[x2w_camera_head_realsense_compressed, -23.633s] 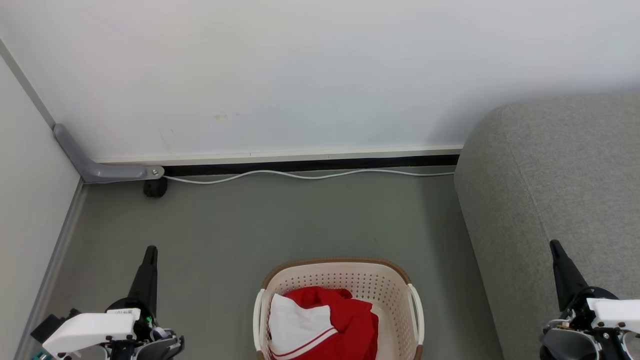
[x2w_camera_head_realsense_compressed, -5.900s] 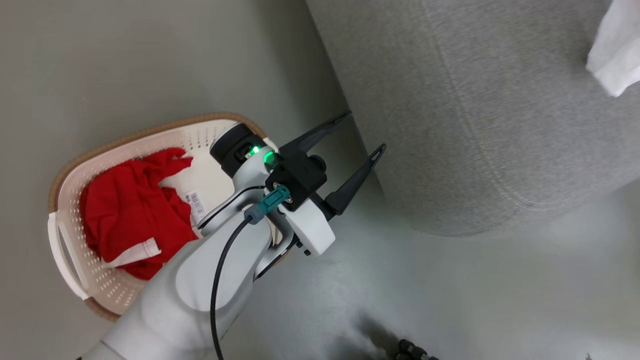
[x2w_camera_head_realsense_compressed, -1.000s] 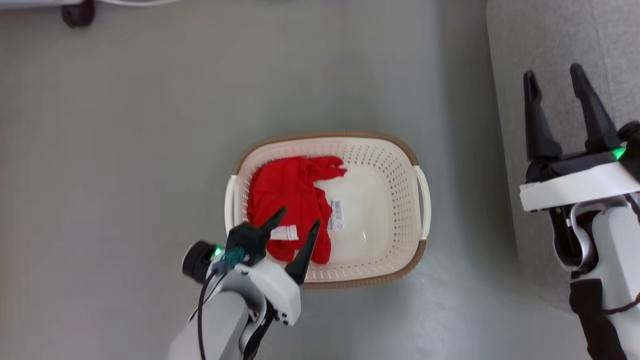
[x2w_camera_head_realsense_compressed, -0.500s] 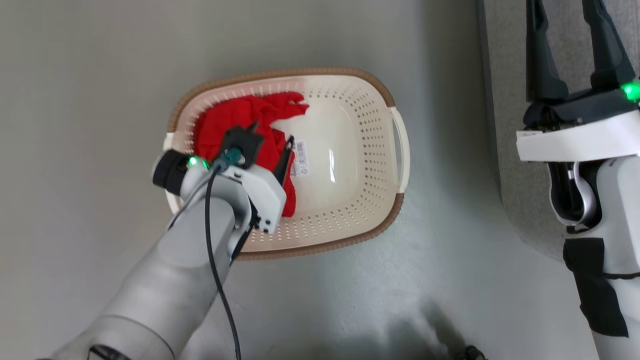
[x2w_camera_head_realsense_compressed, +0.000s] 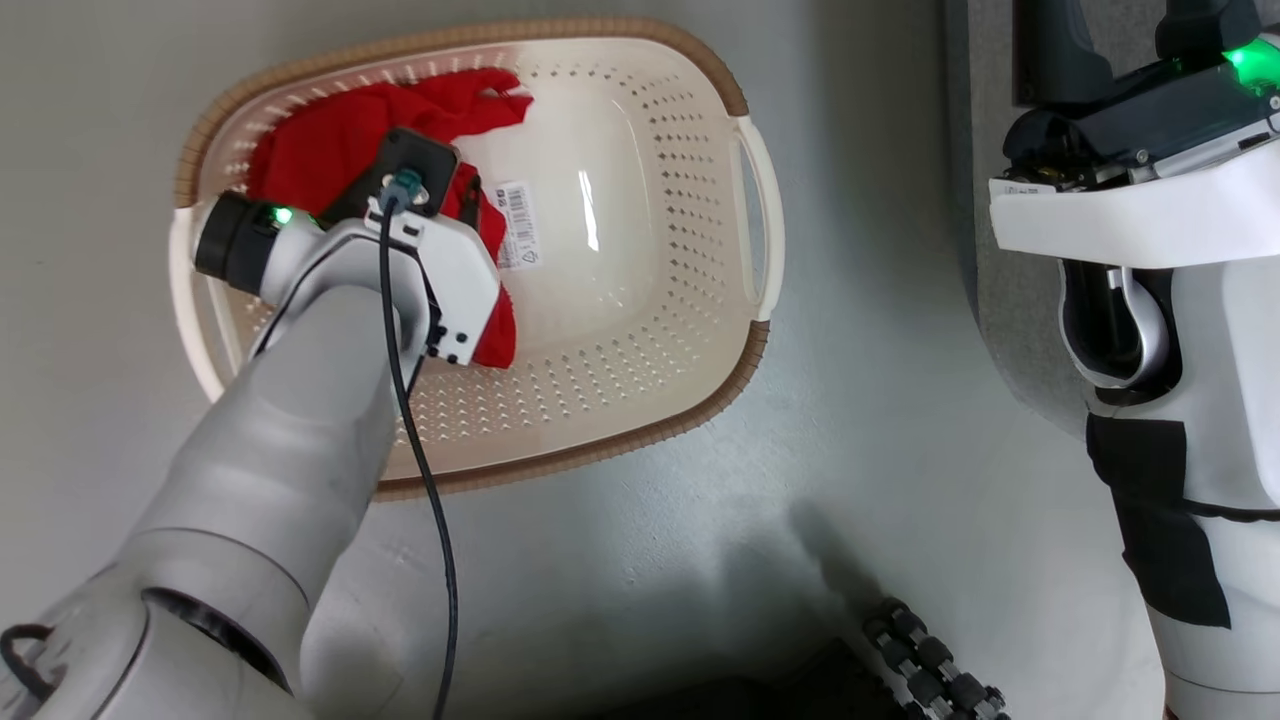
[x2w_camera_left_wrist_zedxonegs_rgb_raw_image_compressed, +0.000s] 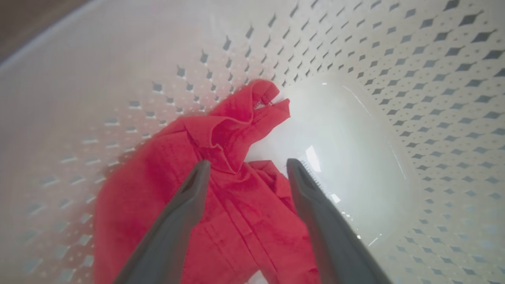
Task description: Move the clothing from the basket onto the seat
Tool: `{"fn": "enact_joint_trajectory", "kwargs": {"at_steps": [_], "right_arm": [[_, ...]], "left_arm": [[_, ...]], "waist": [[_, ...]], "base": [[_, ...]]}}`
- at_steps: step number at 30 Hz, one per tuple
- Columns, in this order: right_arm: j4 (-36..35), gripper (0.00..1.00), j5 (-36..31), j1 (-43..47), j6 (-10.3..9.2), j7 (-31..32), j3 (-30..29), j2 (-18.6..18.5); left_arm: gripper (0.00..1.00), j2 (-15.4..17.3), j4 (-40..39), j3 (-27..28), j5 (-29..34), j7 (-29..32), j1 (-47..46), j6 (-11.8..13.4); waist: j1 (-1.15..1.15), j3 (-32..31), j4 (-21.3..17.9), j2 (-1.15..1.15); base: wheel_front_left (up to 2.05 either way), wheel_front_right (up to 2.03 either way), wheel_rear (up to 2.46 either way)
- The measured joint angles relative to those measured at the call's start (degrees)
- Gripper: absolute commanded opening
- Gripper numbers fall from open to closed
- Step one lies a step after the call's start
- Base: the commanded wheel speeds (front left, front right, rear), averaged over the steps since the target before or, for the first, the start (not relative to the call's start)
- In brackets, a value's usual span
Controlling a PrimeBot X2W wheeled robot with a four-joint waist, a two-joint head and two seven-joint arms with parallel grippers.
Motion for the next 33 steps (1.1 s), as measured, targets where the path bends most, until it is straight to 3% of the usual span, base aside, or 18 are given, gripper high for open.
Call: {"fn": "enact_joint_trajectory", "kwargs": {"at_steps": [13, 21, 27, 28, 29, 30, 31, 33], "right_arm": [[-0.96, 1.00, 1.60, -0.81, 0.00, 0.00, -1.13, 1.49], [-1.15, 1.00, 2.58, -0.75, 0.00, 0.00, -1.75, 1.74], [-1.10, 1.00, 3.21, -0.66, 0.00, 0.00, -1.77, 1.78], [-1.09, 1.00, 3.39, -0.66, 0.00, 0.00, -1.79, 1.78], [-1.08, 1.00, 3.54, -0.66, 0.00, 0.00, -1.85, 1.79], [-1.07, 1.00, 3.64, -0.66, 0.00, 0.00, -1.92, 1.80], [-1.04, 1.00, 3.70, -0.67, 0.00, 0.00, -2.05, 1.80], [-1.01, 1.00, 3.72, -0.68, 0.00, 0.00, -2.44, 1.82]], "left_arm": [[1.00, 2.64, 2.29, -2.55, 2.18, 6.38, -3.68, 4.58], [1.00, 4.02, 2.56, -3.70, 2.57, 8.08, -4.72, 5.10], [1.00, 4.04, 2.67, -4.11, 2.55, 8.56, -5.17, 3.91], [0.71, 4.03, 2.68, -4.09, 2.46, 8.56, -5.17, 3.58], [0.71, 4.03, 2.70, -4.10, 2.46, 8.56, -5.17, 3.46], [0.16, 4.02, 2.71, -4.09, 2.42, 8.54, -5.17, 3.22], [0.00, 4.00, 2.72, -4.10, 2.27, 8.51, -5.17, 3.00], [0.00, 3.93, 2.76, -4.12, 2.03, 7.93, -5.16, 2.83]], "waist": [[0.00, 4.44, -3.57, 0.00], [0.00, 5.23, -3.75, 0.00], [0.00, 5.86, -3.74, 0.00], [0.00, 5.87, -3.74, 0.00], [0.00, 5.86, -3.73, 0.00], [0.00, 5.84, -3.71, 0.00], [0.00, 5.80, -3.70, 0.00], [0.00, 5.67, -3.69, 0.00]], "base": [[0.00, 0.00, 0.00], [0.00, 0.00, 0.00], [0.00, 0.00, 0.00], [0.00, 0.00, 0.00], [0.00, 0.00, 0.00], [0.00, 0.00, 0.00], [0.00, 0.00, 0.00], [0.00, 0.00, 0.00]]}}
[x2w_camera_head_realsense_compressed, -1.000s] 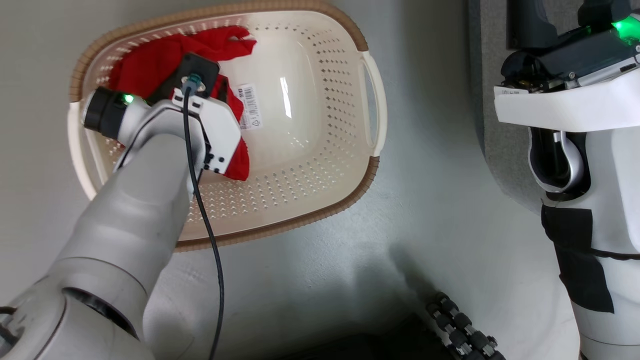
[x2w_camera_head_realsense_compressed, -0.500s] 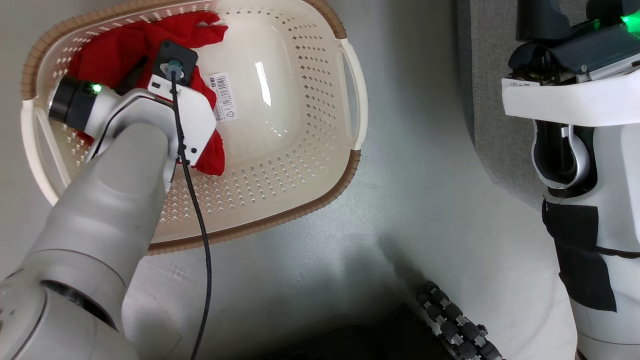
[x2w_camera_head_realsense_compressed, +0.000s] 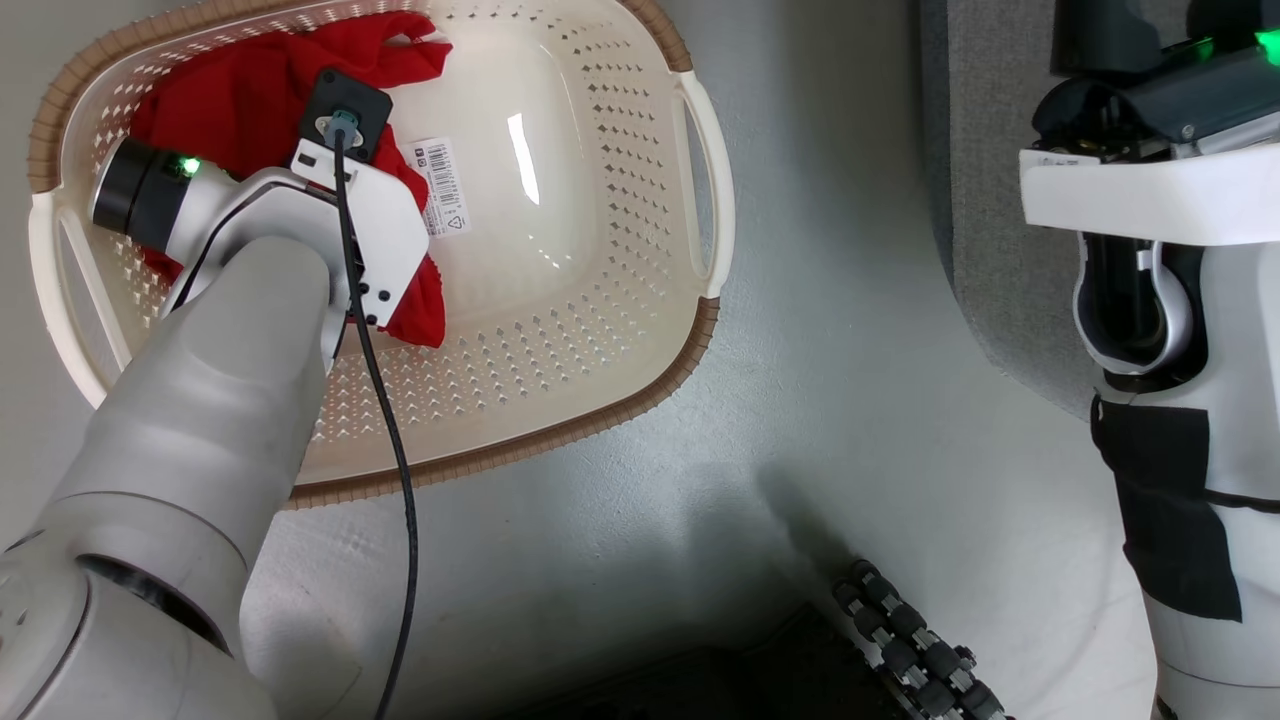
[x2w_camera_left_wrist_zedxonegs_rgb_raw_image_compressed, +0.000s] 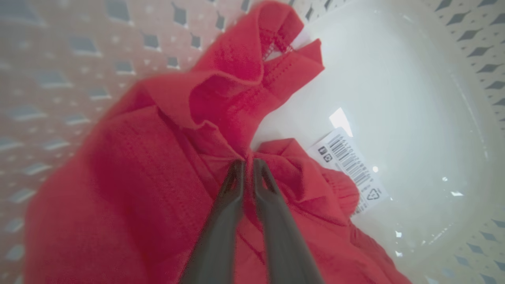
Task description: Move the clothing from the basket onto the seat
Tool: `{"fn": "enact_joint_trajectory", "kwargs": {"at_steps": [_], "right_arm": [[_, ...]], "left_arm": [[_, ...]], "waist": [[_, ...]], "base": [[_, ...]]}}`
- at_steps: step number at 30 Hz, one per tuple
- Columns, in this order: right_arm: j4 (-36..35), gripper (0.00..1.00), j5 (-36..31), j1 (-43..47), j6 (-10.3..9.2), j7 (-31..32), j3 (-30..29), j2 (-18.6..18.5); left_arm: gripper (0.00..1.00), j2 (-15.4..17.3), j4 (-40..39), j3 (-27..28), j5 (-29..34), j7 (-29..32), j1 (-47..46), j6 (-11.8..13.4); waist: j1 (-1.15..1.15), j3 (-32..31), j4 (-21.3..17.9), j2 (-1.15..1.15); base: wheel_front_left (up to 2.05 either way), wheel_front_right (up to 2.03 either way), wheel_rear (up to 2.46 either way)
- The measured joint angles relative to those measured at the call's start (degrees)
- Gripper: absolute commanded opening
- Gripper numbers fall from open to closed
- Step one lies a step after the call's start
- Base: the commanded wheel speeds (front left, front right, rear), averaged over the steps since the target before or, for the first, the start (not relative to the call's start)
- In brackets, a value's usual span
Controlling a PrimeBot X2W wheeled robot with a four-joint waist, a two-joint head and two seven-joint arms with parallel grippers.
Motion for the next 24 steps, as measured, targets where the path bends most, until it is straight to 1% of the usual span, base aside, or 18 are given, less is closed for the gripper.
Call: {"fn": "enact_joint_trajectory", "kwargs": {"at_steps": [8, 11, 14, 16, 20, 22, 24], "right_arm": [[0.34, 1.00, 0.00, -0.25, 0.00, 0.00, -1.41, 0.07], [1.26, 1.00, -0.73, -0.25, 0.00, 0.00, -1.93, 0.08], [1.98, 1.00, -1.37, -0.17, 0.00, 0.00, -2.57, 0.00], [2.60, 1.00, -1.76, -0.03, 0.00, 0.00, -2.72, -0.26], [3.99, 1.00, -2.52, 1.48, 0.00, 0.00, -2.70, -1.31], [4.88, 1.00, -2.85, 2.50, 0.00, 0.01, -2.71, -1.81], [6.00, 1.00, -3.01, 3.99, 0.00, 0.00, -2.74, -2.44]], "left_arm": [[0.00, -0.23, 0.08, 0.21, -1.10, -5.69, 0.10, -2.08], [0.00, -1.20, 0.09, 0.38, -2.00, -7.95, 1.00, -3.34], [0.00, -2.65, -0.02, 0.51, -2.72, -10.01, 2.64, -4.27], [0.00, -3.34, -0.29, 0.64, -3.47, -11.14, 4.01, -4.43], [0.00, -3.67, -1.64, 0.65, -4.24, -12.81, 6.94, -5.12], [0.00, -3.66, -2.97, 0.73, -5.43, -13.47, 8.57, -5.41], [0.00, -3.75, -6.50, 0.43, -6.70, -14.07, 11.11, -5.43]], "waist": [[0.00, -1.25, -0.15, 0.00], [0.00, -2.78, 0.20, 0.00], [0.00, -4.96, 0.96, 0.00], [0.00, -6.64, 1.63, 0.00], [0.00, -10.36, 3.15, 0.00], [0.00, -12.45, 3.93, 0.00], [0.00, -15.81, 5.05, 0.00]], "base": [[0.00, 0.00, 0.00], [0.00, 0.00, 0.00], [0.00, 0.00, 0.00], [0.00, 0.00, 0.00], [0.00, 0.00, 0.00], [0.00, 0.00, 0.00], [0.00, 0.00, 0.00]]}}
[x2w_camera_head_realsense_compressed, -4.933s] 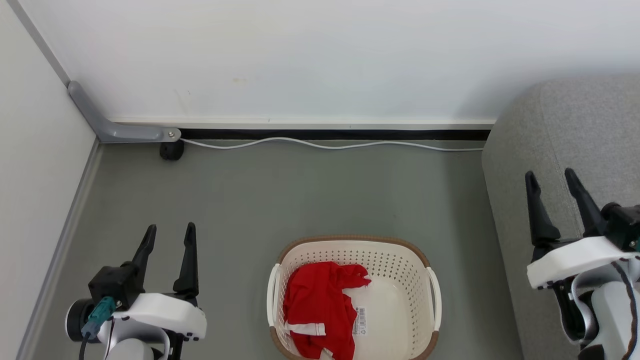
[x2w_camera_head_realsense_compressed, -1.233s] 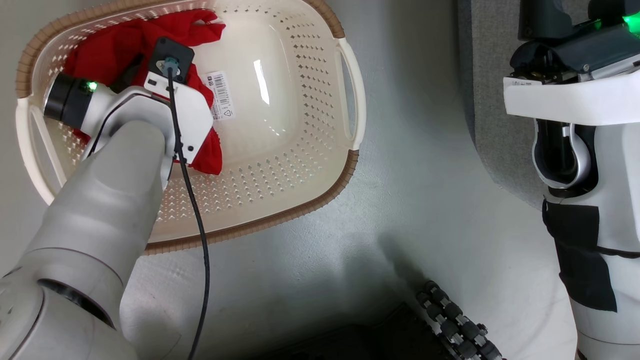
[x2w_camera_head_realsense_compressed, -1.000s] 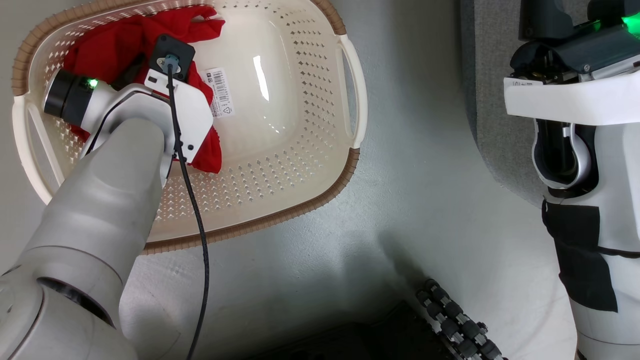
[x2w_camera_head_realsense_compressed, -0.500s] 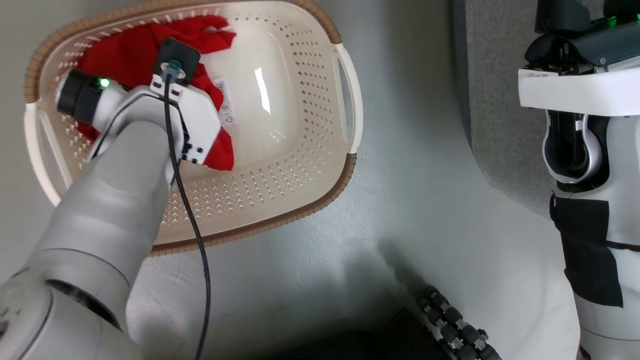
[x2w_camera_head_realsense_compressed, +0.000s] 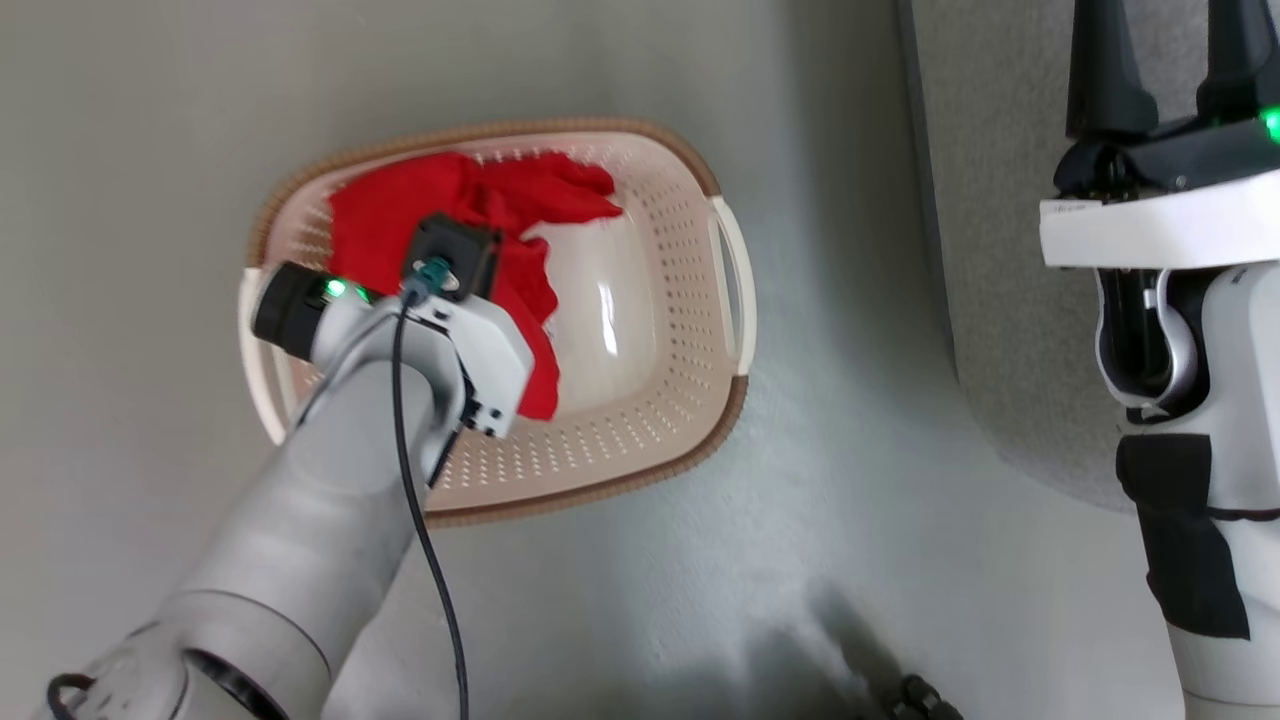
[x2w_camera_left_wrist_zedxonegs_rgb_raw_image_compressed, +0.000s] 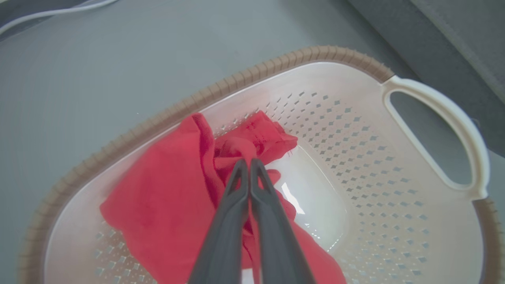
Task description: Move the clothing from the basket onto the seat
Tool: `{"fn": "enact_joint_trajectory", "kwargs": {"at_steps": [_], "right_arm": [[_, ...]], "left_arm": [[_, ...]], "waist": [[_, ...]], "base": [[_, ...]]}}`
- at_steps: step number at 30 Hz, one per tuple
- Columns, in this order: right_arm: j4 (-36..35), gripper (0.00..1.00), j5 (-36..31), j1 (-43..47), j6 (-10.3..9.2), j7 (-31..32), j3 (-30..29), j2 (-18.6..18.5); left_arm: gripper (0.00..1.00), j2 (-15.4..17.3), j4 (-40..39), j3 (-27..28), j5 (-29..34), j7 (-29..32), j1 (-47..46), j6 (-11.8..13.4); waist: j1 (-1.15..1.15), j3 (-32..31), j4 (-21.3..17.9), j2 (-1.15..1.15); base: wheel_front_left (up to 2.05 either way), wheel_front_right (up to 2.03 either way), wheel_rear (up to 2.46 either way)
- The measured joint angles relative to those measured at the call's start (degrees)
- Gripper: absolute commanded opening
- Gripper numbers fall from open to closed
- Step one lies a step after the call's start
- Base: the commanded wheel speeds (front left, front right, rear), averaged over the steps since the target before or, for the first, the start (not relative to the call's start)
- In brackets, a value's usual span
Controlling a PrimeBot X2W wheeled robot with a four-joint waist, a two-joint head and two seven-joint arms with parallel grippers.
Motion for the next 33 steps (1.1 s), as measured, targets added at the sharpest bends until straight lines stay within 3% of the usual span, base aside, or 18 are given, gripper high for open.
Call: {"fn": "enact_joint_trajectory", "kwargs": {"at_steps": [8, 14, 23, 33], "right_arm": [[3.24, 1.00, -0.57, 4.41, 0.00, 0.00, -0.32, -1.12], [5.46, 1.00, -1.12, 9.03, 0.00, 0.01, -0.89, -1.86], [8.76, 1.00, -1.89, 16.44, 0.00, 0.01, -1.91, -1.94], [11.23, 1.00, -3.10, 23.19, 0.00, 0.01, -1.97, -1.01]], "left_arm": [[0.00, -0.10, -7.64, -1.34, -1.70, -0.03, 5.13, 0.45], [0.00, -0.22, -14.71, 0.67, -1.59, -0.03, 8.99, 1.68], [0.00, -0.23, -22.32, 5.97, 3.50, -0.03, 15.46, 1.92], [0.00, -0.20, -32.10, 11.94, 8.02, -0.04, 20.11, 0.24]], "waist": [[0.00, -8.36, 2.54, 0.00], [0.00, -15.32, 4.93, 0.00], [0.00, -25.71, 8.38, 0.00], [0.00, -35.11, 11.83, 0.00]], "base": [[0.00, 0.00, 0.00], [0.00, 0.00, 0.00], [0.00, 0.00, 0.00], [0.00, 0.00, 0.00]]}}
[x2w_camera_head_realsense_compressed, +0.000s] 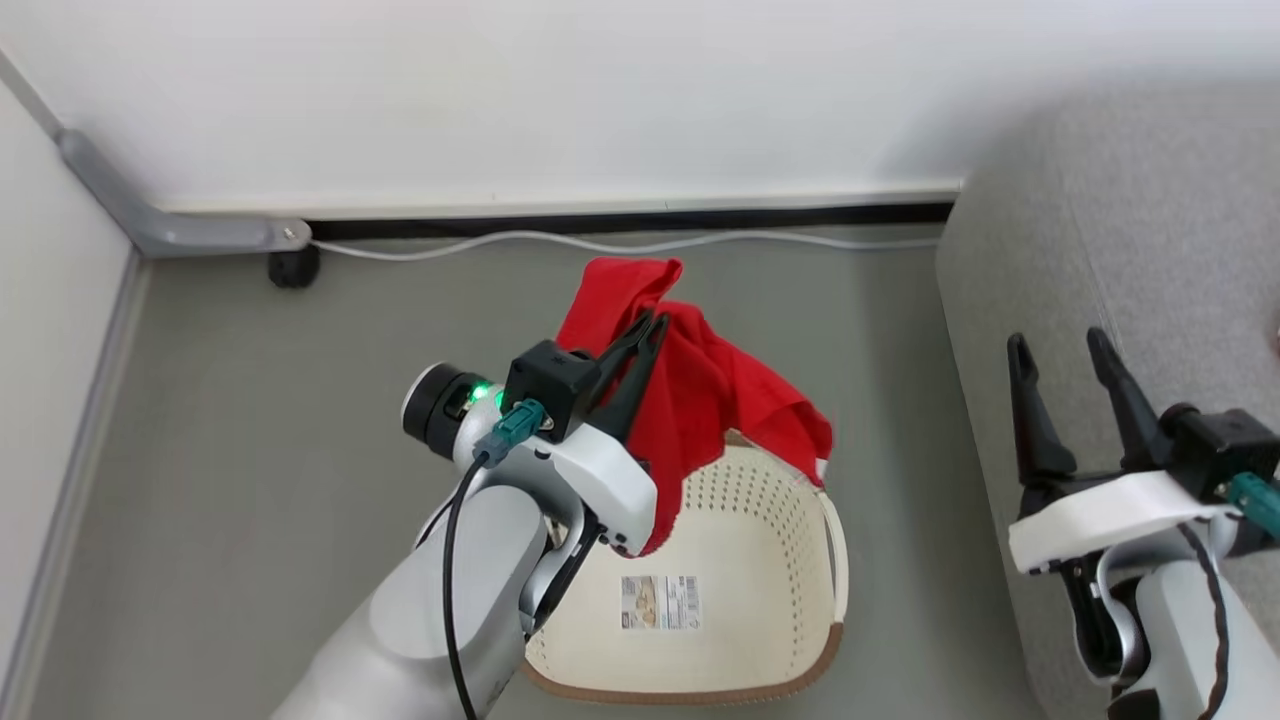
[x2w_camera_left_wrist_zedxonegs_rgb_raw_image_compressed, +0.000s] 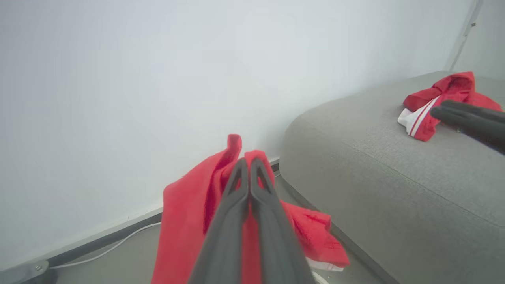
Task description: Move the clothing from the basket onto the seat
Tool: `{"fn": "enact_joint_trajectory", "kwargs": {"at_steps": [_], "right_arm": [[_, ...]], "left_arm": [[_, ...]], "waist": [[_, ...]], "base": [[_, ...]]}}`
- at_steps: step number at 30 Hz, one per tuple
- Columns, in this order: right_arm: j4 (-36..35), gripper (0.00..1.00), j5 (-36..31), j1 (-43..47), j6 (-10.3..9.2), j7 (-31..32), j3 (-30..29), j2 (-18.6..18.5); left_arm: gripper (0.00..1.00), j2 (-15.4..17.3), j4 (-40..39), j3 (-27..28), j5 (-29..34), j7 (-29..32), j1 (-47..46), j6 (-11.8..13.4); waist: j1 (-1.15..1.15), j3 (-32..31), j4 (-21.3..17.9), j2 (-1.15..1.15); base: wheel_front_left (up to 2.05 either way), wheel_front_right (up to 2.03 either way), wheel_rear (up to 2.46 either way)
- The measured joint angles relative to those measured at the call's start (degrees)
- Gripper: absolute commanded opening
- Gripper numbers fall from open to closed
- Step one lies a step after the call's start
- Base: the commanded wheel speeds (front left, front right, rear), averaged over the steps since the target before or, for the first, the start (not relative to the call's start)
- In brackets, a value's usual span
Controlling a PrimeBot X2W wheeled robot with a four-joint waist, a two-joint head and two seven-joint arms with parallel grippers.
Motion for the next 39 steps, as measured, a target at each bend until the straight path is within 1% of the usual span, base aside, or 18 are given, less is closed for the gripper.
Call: {"fn": "enact_joint_trajectory", "kwargs": {"at_steps": [7, 13, 22, 25, 28, 30, 36, 39], "right_arm": [[0.99, 1.00, -0.96, 3.21, 0.00, 0.00, 0.37, 0.82], [1.04, 1.00, -1.03, 3.61, 0.00, 0.00, 0.40, 1.15], [1.07, 1.00, -1.03, 4.08, 0.00, 0.00, 0.52, 1.41], [0.75, 1.00, -1.00, 4.06, 0.00, 0.00, 1.58, 1.35], [-0.87, 1.00, -0.46, 3.96, 0.00, 0.00, 5.20, 0.87], [-2.00, 1.00, 0.63, 3.26, 0.00, 0.00, 8.69, -0.26], [-6.25, 1.00, 3.33, -2.09, 0.00, 0.00, 19.52, -6.77], [-7.14, 1.00, 5.32, -5.35, 0.00, 0.00, 24.46, -9.92]], "left_arm": [[0.00, 0.12, -6.94, 2.16, 2.33, -0.16, 0.01, -1.15], [0.00, 0.46, -11.06, 2.96, 2.76, -0.16, -1.41, -1.26], [0.00, 0.89, -13.29, 2.88, 2.78, 0.12, -2.85, -1.26], [0.00, 0.88, -13.46, 2.69, 2.77, 0.12, -2.89, -1.25], [0.00, 0.88, -13.48, 2.55, 2.74, 0.13, -2.89, -1.25], [0.00, 0.87, -13.48, 2.25, 2.74, 0.13, -2.90, -1.25], [0.00, 0.77, -13.48, 1.08, 2.74, 0.14, -2.90, -1.21], [0.00, 0.69, -13.48, 0.56, 2.72, 0.12, -2.90, -1.21]], "waist": [[0.00, -3.92, 2.02, 0.00], [0.00, -4.73, 2.66, 0.00], [0.00, -4.22, 2.50, 0.00], [0.00, -4.14, 2.34, 0.00], [0.00, -4.01, 2.18, 0.00], [0.00, -3.90, 2.12, 0.00], [0.00, -3.55, 1.97, 0.00], [0.00, -3.52, 1.99, 0.00]], "base": [[0.00, 0.00, 0.00], [0.00, 0.00, 0.00], [0.00, 0.00, 0.00], [0.00, 0.00, 0.00], [0.00, 0.00, 0.00], [0.00, 0.00, 0.00], [0.00, 0.00, 0.00], [0.00, 0.00, 0.00]]}}
